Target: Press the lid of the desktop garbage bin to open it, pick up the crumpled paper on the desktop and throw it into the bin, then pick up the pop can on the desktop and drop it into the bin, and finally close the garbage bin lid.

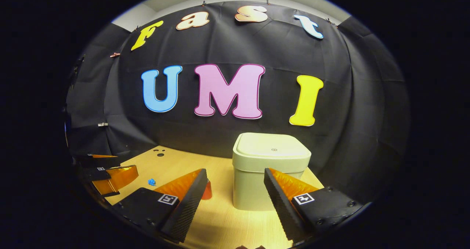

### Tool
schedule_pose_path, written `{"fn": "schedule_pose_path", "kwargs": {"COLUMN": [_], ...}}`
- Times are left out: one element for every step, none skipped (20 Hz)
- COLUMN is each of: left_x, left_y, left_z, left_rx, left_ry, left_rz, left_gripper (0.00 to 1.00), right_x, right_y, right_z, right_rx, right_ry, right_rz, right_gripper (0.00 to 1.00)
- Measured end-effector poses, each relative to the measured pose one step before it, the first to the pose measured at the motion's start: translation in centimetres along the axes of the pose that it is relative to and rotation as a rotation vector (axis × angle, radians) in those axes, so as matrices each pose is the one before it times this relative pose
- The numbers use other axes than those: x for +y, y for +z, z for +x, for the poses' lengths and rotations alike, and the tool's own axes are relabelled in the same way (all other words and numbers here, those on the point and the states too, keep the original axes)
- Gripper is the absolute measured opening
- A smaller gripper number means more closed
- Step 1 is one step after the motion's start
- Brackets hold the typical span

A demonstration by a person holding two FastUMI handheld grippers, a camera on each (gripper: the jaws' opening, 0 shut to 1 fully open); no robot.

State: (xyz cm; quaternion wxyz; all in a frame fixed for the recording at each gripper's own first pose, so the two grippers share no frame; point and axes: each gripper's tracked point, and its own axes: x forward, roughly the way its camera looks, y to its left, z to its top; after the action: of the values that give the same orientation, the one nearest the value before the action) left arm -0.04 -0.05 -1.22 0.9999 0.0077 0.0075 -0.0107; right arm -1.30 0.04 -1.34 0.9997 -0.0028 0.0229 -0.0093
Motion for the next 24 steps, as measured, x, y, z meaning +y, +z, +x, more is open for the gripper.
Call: {"fn": "schedule_pose_path", "kwargs": {"left_x": [-0.032,-0.096,-0.055,-0.026,0.020,0.021,-0.009,0.032,0.017,-0.064,-0.023,-0.055,0.014,-0.001,0.000,-0.017,-0.018,-0.059,0.017,0.088,0.009,-0.040,-0.042,-0.032], "left_y": [-0.045,-0.140,0.057,-0.110,-0.074,-0.100,0.020,-0.132,-0.085,-0.137,-0.055,-0.149,0.023,-0.124,-0.026,-0.173,-0.035,-0.106,0.042,-0.130,0.029,-0.102,0.045,-0.098], "left_z": [-0.030,-0.048,0.025,-0.033,-0.021,0.021,-0.079,0.006,0.006,-0.079,-0.045,-0.065,-0.029,0.007,-0.004,-0.030,-0.036,0.008,0.051,0.050,0.056,-0.035,0.049,0.069], "left_rx": [0.00084,0.00011,0.00021,0.00178,0.00210,0.00209,0.00297,0.00145,0.00291,0.00111,0.00116,0.00217,0.00185,0.00248,0.00308,0.00283,0.00217,0.00093,0.00200,0.00116,0.00140,0.00198,0.00227,0.00103], "left_ry": [-0.00378,-0.00441,-0.00343,-0.00199,0.00110,0.00032,0.00038,0.00159,0.00066,-0.00014,-0.00005,0.00034,0.00082,-0.00047,-0.00118,-0.00019,0.00004,-0.00124,-0.00026,0.00077,0.00135,0.00007,-0.00025,-0.00057], "left_rz": [0.00520,0.00091,-0.00094,-0.00006,-0.00008,-0.00074,-0.00101,-0.00159,-0.00181,-0.00133,-0.00002,0.00140,0.00110,-0.00016,-0.00017,0.00026,-0.00004,-0.00092,-0.00204,-0.00170,-0.00068,-0.00052,0.00012,0.00095], "left_gripper": [0.96,0.96,0.96,0.96,0.96,0.96,0.96,0.96,0.96,0.96,0.96,0.96,0.96,0.96,0.96,0.96,0.96,0.96,0.96,0.96,0.96,0.96,0.96,0.96], "right_x": [-0.056,0.001,0.014,-0.035,-0.005,0.031,-0.014,-0.002,-0.031,-0.140,-0.138,-0.125,0.085,0.130,0.102,-0.158,-0.115,-0.096,-0.083,-0.030,0.038,0.030,-0.027,0.013], "right_y": [-0.071,-0.111,-0.027,-0.137,-0.143,-0.218,-0.127,-0.201,-0.022,-0.134,-0.131,-0.234,-0.140,-0.174,-0.113,-0.116,0.022,0.119,0.025,-0.096,0.031,0.104,0.063,0.032], "right_z": [-0.046,-0.193,-0.120,-0.045,0.005,-0.147,-0.061,-0.130,-0.084,-0.128,-0.302,-0.095,0.048,-0.020,-0.033,-0.067,-0.015,-0.051,-0.108,0.103,-0.003,-0.056,0.126,-0.085], "right_rx": [0.00012,0.00394,0.00398,0.00286,0.00276,0.00124,0.00230,0.00538,0.00282,0.00129,0.00182,0.00438,0.00704,0.00573,0.00652,0.00381,-0.00140,-0.00614,-0.00116,0.00088,-0.00062,-0.00195,-0.00181,-0.00431], "right_ry": [-0.00376,-0.00383,-0.00124,-0.00119,-0.00041,-0.00145,-0.00100,0.00048,0.00101,-0.00167,-0.00278,-0.00224,0.00220,0.00276,0.00231,0.00095,-0.00099,-0.00236,-0.00164,-0.00046,0.00177,-0.00056,0.00348,0.00022], "right_rz": [0.00077,0.00173,0.00348,0.00318,0.00190,0.00019,-0.00207,0.00099,0.00459,0.00468,0.00382,0.00313,0.00300,0.00035,-0.00169,-0.00082,0.00025,-0.00191,0.00063,0.00202,0.00106,-0.00130,-0.00411,-0.00835], "right_gripper": [0.98,0.98,0.98,0.98,0.98,0.98,0.98,0.98,0.98,0.98,0.98,0.98,0.98,0.98,0.98,0.98,0.98,0.98,0.98,0.98,0.94,0.91,0.81,0.78]}}
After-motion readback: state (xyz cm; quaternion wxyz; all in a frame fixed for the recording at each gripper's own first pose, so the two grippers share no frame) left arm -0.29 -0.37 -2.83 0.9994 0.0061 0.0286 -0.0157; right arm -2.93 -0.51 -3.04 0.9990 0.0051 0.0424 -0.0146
